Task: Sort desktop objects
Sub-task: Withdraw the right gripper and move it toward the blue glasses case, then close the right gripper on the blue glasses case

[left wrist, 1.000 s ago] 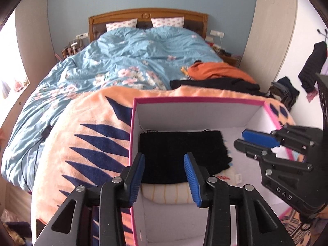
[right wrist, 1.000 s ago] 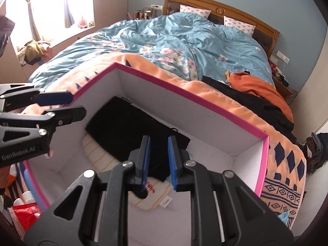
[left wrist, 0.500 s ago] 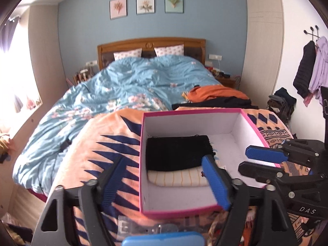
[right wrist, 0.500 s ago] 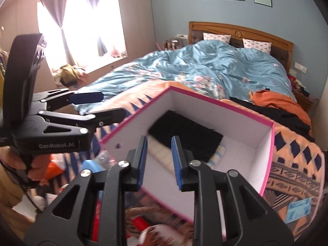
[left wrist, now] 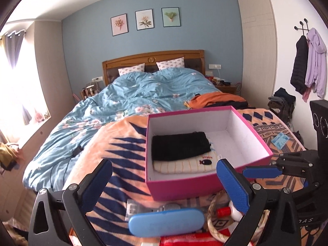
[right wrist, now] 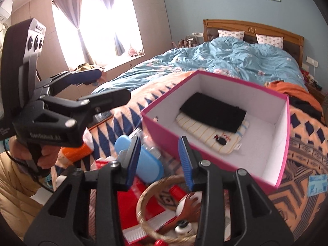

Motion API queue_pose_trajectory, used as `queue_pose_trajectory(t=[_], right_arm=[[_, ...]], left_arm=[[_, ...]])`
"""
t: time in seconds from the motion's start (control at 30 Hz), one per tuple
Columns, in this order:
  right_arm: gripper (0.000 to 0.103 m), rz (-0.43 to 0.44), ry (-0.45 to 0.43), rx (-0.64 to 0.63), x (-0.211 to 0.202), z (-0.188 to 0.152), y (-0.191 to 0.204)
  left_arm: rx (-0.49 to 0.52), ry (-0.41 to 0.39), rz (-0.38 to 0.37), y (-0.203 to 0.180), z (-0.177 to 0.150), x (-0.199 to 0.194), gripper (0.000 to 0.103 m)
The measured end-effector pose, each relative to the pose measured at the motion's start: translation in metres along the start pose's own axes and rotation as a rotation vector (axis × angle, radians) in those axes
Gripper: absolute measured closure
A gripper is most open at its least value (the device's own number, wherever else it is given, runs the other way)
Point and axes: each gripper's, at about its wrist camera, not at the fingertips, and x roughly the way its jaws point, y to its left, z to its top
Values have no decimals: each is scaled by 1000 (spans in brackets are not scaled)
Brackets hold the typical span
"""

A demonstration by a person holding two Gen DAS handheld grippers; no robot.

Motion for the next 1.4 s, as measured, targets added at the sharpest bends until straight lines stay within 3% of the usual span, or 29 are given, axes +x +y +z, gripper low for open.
queue_pose_trajectory(t=[0.43,0.87,1.13,1.4], right_arm=[[62,30,95,36,0,-50,12],[62,19,162,103,2,-92,12],[62,30,164,86,11,-85,21],[57,38,234,66,60,-54,25]], left_arm=[[-75,175,-25,47,-64,11,0],[-37,260,-92,32,-98,23,0],[-49,288,-35,46,-99,37,0],[-79,371,-17,70,-104,74,1]])
